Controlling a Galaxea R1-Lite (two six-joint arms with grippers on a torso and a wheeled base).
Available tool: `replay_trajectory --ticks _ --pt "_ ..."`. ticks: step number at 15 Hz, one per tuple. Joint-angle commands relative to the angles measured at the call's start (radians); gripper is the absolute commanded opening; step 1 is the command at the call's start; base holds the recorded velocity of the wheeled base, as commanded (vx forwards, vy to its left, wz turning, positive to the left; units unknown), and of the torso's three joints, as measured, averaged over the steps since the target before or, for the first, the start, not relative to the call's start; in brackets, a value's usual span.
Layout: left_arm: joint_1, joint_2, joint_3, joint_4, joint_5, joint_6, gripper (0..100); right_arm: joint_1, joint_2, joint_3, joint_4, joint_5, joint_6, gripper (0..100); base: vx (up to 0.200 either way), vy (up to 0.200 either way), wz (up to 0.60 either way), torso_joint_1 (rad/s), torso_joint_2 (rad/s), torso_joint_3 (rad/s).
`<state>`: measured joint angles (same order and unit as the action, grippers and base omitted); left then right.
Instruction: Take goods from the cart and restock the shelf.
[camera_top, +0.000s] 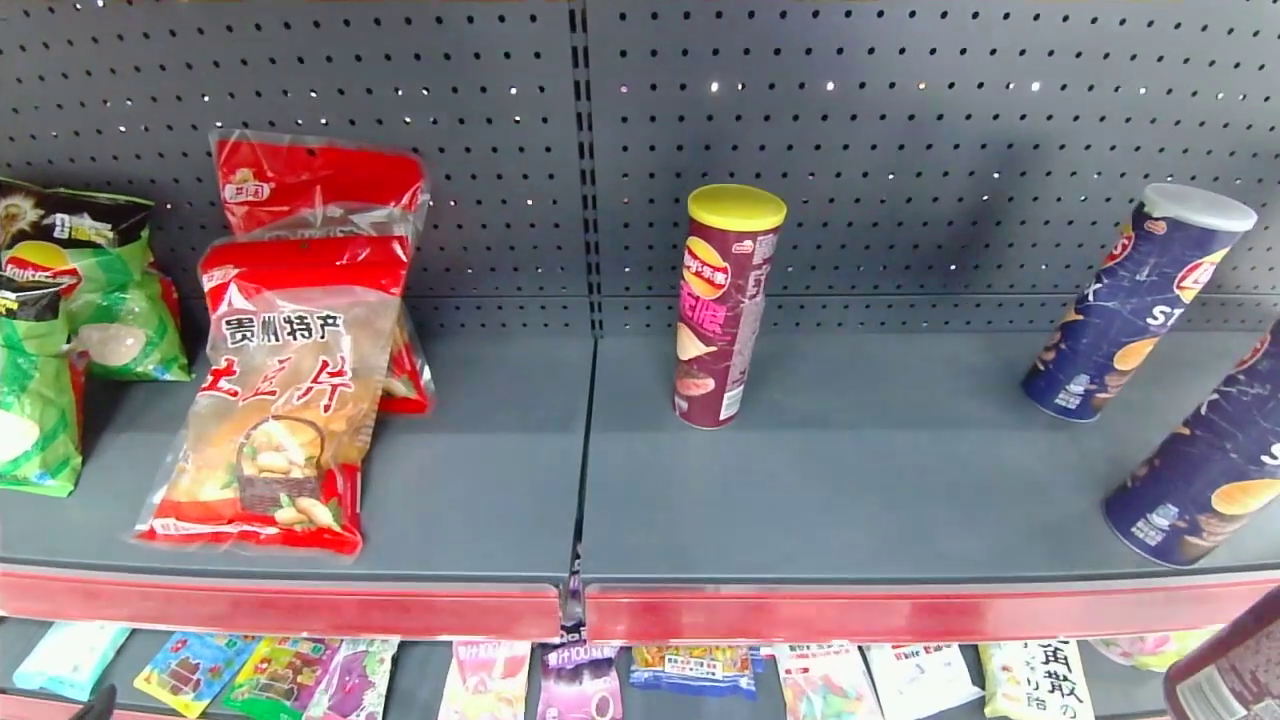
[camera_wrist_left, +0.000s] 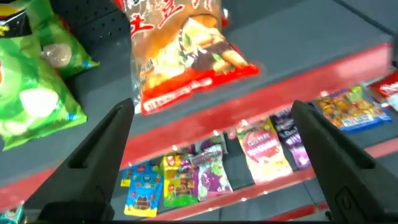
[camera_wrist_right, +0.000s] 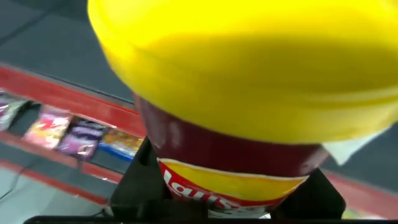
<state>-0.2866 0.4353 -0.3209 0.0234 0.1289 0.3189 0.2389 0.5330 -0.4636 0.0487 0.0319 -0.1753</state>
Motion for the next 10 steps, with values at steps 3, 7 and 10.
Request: replay_trajectory --ticks 3,7,10 --pt "-0.003 0.02 -0.001 0.0 -0.051 0.002 100 0.0 -0.033 -0.024 0.0 0.042 -0.004 0 0.0 0.0 0.0 0.0 0.0 0.0" --pt "-0.005 0.263 -0.15 -0.017 -0.183 -0.043 100 0.016 -0.014 -0.058 0.005 0.092 -0.001 0 0.0 0.0 0.0 0.0 0.0 0.0" --pt "-0.014 0.631 -0.313 -0.214 -0.321 -0.061 100 0.013 0.025 -0.064 -0.003 0.089 0.011 0 0.0 0.0 0.0 0.0 0.0 0.0"
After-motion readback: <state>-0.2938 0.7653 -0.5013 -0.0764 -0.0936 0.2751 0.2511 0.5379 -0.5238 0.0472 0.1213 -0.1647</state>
